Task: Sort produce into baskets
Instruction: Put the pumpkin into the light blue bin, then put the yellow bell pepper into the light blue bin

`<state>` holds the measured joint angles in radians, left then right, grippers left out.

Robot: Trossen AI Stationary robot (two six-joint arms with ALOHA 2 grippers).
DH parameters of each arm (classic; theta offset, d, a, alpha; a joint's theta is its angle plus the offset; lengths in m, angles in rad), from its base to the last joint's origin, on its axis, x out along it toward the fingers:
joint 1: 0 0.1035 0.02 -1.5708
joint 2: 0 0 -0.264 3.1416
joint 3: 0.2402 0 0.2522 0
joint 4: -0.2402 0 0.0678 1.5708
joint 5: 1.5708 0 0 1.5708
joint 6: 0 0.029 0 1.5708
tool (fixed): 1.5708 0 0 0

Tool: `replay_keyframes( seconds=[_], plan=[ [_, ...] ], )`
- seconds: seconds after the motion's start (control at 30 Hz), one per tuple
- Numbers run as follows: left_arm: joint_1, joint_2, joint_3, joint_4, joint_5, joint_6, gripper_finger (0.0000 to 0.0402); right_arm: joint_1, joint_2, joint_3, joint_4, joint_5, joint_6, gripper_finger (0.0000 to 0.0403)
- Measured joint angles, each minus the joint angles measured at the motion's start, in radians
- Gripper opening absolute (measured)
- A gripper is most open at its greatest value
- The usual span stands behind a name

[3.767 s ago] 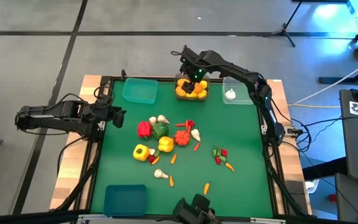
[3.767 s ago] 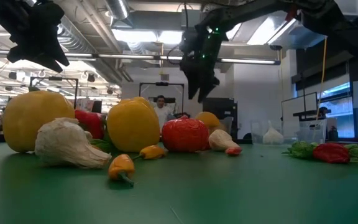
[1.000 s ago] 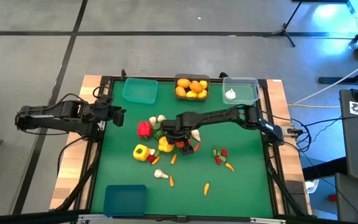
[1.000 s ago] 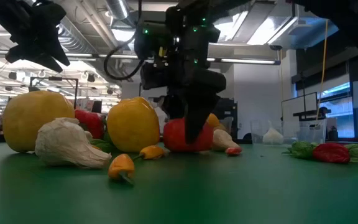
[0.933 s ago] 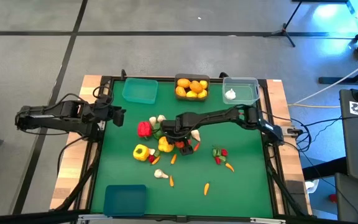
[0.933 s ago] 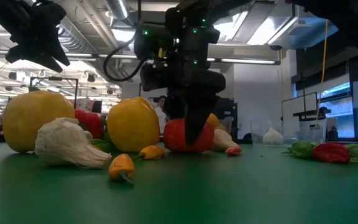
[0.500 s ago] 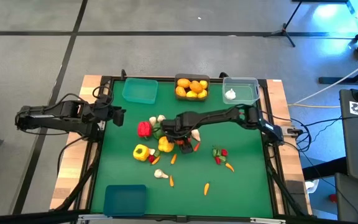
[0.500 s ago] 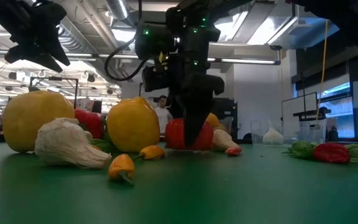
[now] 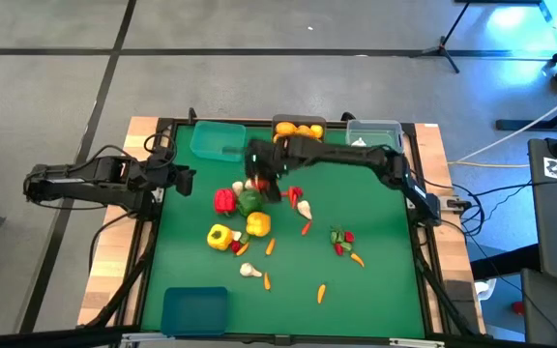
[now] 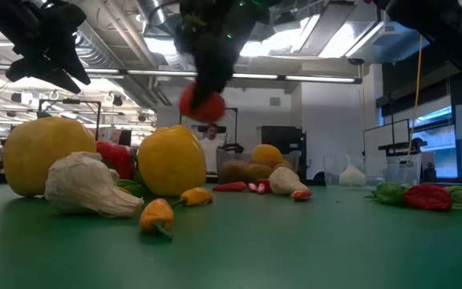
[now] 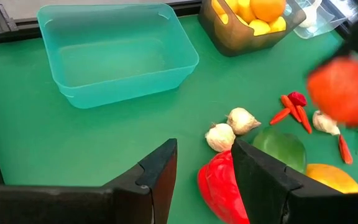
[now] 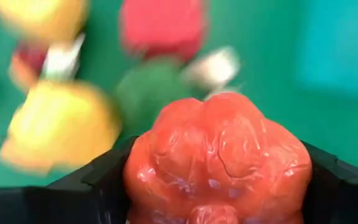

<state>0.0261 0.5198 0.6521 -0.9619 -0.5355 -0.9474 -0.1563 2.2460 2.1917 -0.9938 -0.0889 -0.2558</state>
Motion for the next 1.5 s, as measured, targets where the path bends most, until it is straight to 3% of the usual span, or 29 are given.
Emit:
replay_keyframes(
  seconds=[0.27, 0.7, 0.83, 1.03, 1.27, 1.5],
  plan=[
    [0.0, 0.0, 0.0, 0.0, -0.042, -0.022, 0.0151, -0.121, 0.011, 0.043, 0.358, 0.0, 0.131, 0.0307],
    [0.001, 0.0, 0.0, -0.029, -0.054, -0.045, 0.0151, -0.23, 0.155, 0.042, 0.671, -0.064, 0.297, 0.0307],
    [0.001, 0.0, 0.0, -0.055, -0.055, -0.077, 0.0151, -0.246, 0.198, 0.042, 0.71, -0.098, 0.385, 0.0307],
    [0.001, 0.0, 0.0, -0.057, -0.055, -0.083, 0.0151, -0.242, 0.214, 0.041, 0.727, -0.072, 0.354, 0.0311],
    [0.001, 0.0, 0.0, -0.056, -0.057, -0.087, 0.0151, -0.252, 0.213, 0.041, 0.775, -0.077, 0.36, 0.038],
    [0.001, 0.0, 0.0, -0.056, -0.065, -0.094, 0.0151, -0.25, 0.227, 0.042, 0.779, -0.097, 0.334, 0.037]
  ],
)
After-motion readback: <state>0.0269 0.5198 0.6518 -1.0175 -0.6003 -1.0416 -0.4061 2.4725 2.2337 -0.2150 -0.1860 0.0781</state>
